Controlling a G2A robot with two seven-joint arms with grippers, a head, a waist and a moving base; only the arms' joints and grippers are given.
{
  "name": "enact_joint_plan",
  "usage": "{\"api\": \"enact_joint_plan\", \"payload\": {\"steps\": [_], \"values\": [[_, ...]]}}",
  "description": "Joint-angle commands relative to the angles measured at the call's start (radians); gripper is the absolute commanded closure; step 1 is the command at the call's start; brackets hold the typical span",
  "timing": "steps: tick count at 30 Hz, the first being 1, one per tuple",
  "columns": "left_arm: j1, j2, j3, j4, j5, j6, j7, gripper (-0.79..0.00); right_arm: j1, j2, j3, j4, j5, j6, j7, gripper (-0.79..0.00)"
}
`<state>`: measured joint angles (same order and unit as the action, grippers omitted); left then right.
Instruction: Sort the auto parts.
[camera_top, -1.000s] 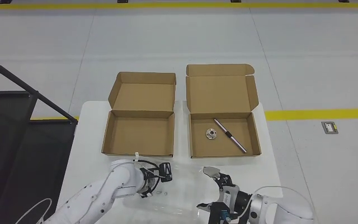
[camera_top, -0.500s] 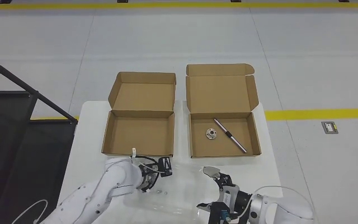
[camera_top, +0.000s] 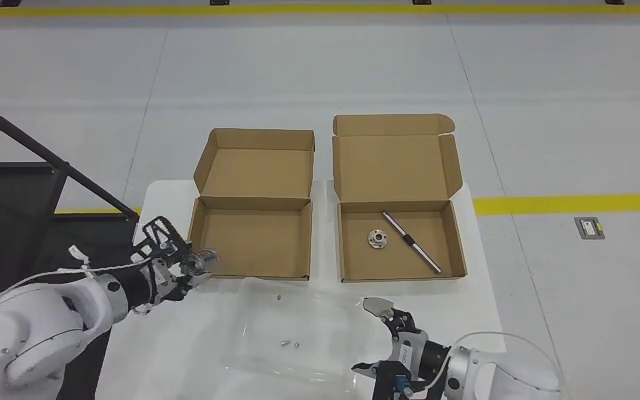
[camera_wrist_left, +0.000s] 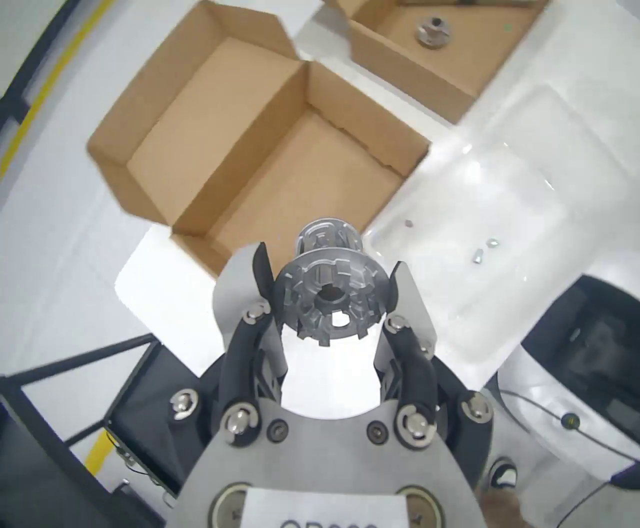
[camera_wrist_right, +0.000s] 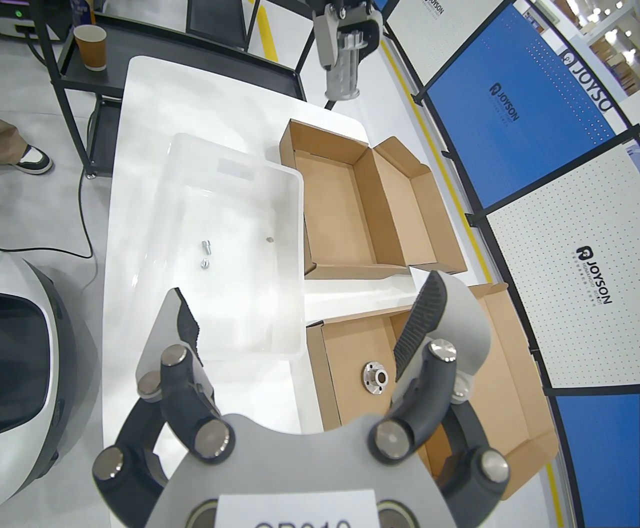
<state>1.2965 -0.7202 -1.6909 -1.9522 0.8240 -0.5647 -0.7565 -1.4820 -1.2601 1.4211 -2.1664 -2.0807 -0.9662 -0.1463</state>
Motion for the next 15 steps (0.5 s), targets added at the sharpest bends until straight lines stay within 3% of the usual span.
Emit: {"api": "enact_joint_plan", "payload": {"steps": [1, 3, 12, 15], "values": [[0.012, -0.006, -0.005, 0.075, -0.048, 0.0, 0.123, 0.0, 0.0, 0.0, 0.0, 0.0, 0.0, 0.0, 0.0, -0.785], [-0.006, -0.01, 0.003, 0.141, -0.019, 0.045, 0.178, 0.0, 0.0, 0.0, 0.0, 0.0, 0.0, 0.0, 0.0, -0.785], [-0.006, -0.01, 0.003, 0.141, -0.019, 0.045, 0.178, 0.0, 0.0, 0.0, 0.0, 0.0, 0.0, 0.0, 0.0, -0.785], [-0.012, -0.017, 0.053, 0.134, 0.03, 0.105, 0.18, 0.0, 0.0, 0.0, 0.0, 0.0, 0.0, 0.0, 0.0, -0.785]]}}
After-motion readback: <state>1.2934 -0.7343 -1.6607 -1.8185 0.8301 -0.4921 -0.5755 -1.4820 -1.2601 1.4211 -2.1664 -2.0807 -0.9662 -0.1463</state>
